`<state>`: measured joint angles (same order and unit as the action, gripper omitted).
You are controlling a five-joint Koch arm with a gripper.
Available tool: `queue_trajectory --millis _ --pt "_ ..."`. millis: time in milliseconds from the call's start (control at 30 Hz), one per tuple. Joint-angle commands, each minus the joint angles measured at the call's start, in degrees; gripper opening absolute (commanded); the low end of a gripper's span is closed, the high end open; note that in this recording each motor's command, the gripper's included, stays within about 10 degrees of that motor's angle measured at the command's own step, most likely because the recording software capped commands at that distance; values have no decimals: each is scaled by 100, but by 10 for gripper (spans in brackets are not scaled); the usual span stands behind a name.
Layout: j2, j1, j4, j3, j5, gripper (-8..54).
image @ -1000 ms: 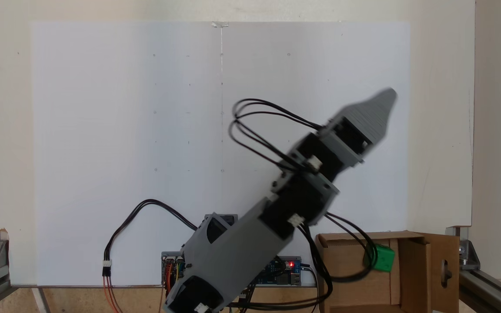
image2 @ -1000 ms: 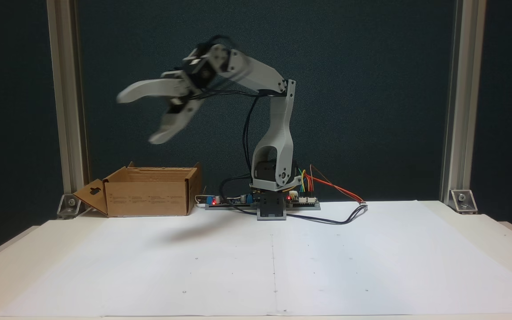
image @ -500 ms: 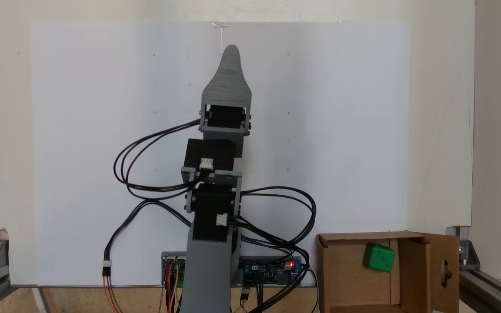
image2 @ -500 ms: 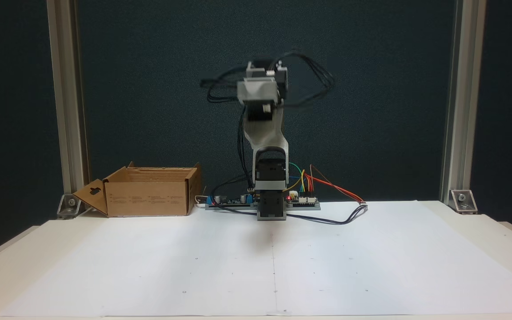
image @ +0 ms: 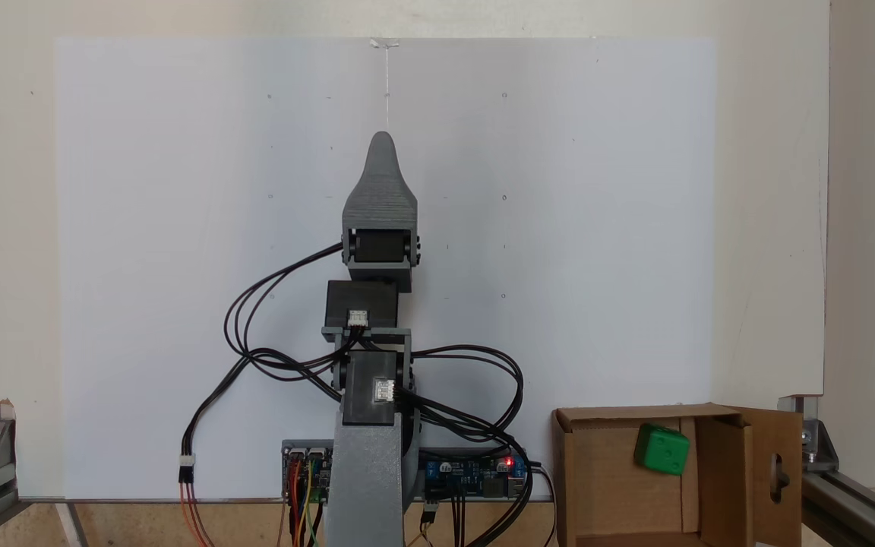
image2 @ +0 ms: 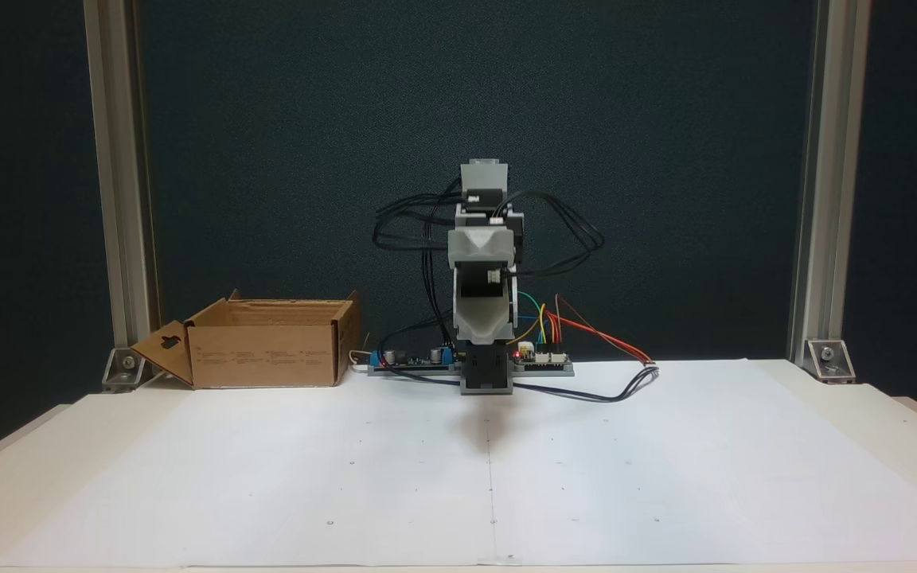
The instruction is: Grasp a green dice and put it in the bin.
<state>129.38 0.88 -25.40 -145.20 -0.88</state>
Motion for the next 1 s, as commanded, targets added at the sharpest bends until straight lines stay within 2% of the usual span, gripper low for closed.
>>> queue_trajectory --millis 0,700,967 --pt "642 -53 -956 -44 176 439" --pt "642 158 -5764 -2303 132 439" --pt "642 141 -6091 -2602 123 439"
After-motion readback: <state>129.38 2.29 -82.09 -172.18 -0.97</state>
